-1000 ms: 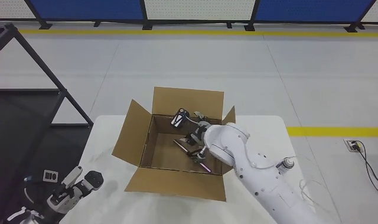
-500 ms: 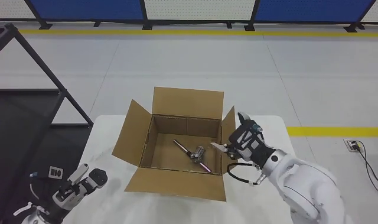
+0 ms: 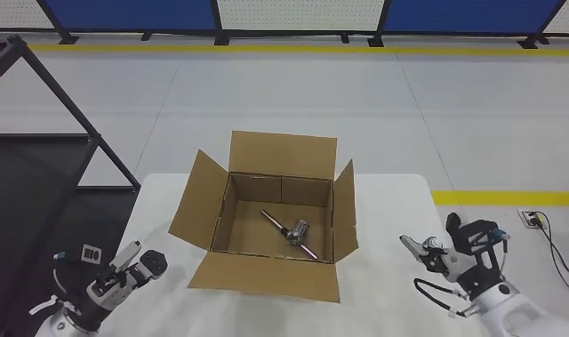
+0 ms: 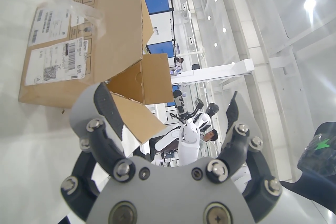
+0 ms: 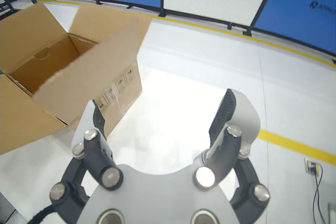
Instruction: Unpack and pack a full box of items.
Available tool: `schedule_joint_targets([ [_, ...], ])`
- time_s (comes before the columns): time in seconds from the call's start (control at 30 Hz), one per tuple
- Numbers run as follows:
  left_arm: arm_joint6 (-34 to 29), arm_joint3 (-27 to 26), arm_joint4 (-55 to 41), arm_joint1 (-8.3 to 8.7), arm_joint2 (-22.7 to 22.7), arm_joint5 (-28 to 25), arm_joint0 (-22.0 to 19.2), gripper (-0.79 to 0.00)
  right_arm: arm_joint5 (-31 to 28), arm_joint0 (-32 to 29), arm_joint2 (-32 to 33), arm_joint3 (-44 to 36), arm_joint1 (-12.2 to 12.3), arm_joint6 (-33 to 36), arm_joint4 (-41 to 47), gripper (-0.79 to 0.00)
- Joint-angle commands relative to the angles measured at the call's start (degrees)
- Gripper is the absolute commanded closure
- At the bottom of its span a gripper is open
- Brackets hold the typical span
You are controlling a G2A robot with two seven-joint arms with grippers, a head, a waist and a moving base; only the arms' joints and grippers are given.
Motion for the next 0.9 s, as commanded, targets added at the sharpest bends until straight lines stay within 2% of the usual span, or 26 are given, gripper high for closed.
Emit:
schedule_joint_targets([
  [0.0,-0.2,-0.3,0.9,0.04,0.8,0.5,-0.5,-0.785,0.5,-0.9,1.0,1.6,0.2,0.8,0.2,-0.785],
  [0.13,-0.5,-1.2,2.4,0.08,2.4,0.9,-1.3,-0.785,4.2,-0.7,0.9,5.8,0.3,3.3,-0.1,-0.785],
  [0.3,0.0,-1.8,3.7,0.08,3.8,1.2,-1.8,-0.785,9.6,3.2,-2.2,11.5,0.4,9.7,-2.1,-0.785],
  [0.5,0.6,-2.2,4.4,0.07,4.7,1.4,-1.9,-0.785,11.6,8.6,-4.2,19.6,0.8,12.7,-3.2,-0.785],
  [0.8,1.7,-2.0,5.0,0.06,5.5,1.5,-1.9,-0.785,14.1,12.7,-4.4,26.3,1.3,14.1,-4.0,-0.785],
  [0.83,1.8,-2.0,5.1,0.06,5.6,1.4,-2.0,-0.785,14.0,13.2,-4.7,26.8,1.4,14.2,-3.9,-0.671],
  [0.87,1.9,-2.0,5.2,0.07,5.7,1.5,-2.0,-0.785,14.1,13.6,-4.9,27.4,1.4,14.2,-3.9,-0.499],
])
